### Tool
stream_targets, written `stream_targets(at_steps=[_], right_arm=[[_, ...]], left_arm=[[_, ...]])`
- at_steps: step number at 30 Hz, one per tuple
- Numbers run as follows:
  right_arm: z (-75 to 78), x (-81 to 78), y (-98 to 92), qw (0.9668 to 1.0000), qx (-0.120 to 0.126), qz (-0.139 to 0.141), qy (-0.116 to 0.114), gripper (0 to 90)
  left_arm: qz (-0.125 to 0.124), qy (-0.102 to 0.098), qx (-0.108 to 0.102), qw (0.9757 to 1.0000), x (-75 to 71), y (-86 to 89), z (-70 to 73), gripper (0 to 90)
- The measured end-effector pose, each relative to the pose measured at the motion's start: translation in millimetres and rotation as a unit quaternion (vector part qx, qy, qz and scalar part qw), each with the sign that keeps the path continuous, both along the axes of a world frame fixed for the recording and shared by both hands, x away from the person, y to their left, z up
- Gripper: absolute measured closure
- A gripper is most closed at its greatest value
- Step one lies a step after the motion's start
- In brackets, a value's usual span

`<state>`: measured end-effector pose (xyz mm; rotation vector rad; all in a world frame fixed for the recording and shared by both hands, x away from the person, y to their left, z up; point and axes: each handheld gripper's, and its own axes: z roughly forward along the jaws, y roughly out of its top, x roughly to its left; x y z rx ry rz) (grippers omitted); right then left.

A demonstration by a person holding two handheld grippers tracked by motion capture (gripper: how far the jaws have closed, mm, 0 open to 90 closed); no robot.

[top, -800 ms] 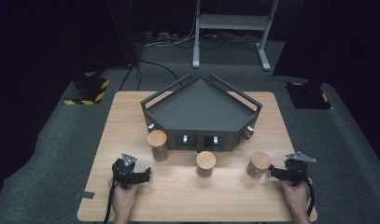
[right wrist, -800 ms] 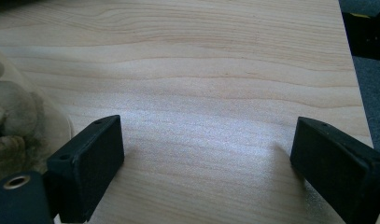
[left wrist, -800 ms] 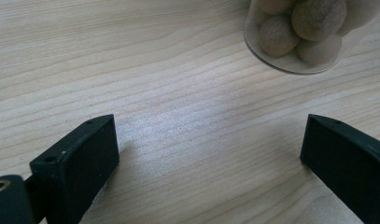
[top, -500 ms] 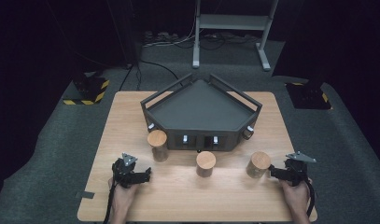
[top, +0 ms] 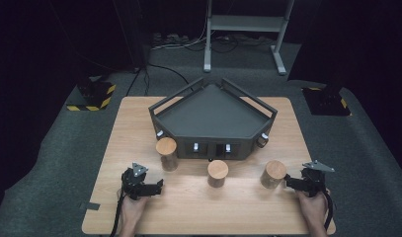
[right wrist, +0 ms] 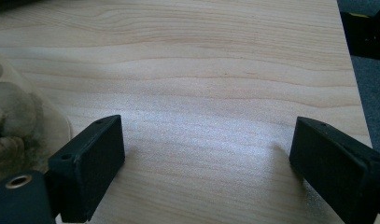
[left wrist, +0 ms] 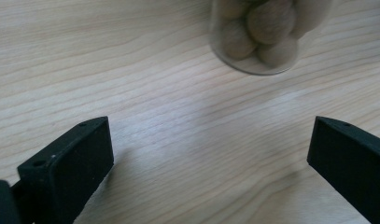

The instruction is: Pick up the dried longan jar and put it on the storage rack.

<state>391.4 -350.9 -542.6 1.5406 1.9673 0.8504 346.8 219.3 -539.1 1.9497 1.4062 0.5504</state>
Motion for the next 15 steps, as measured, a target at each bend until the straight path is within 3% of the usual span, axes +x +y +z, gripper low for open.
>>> stream_targets(at_steps=[15], right_arm=[[0.0,0.0,0.0,1.0000,0.000,0.000,0.000,9.9]], left_arm=[[-0.019,-0.002,-0.017,0.9997,4.1,-18.5,5.4,0.9]])
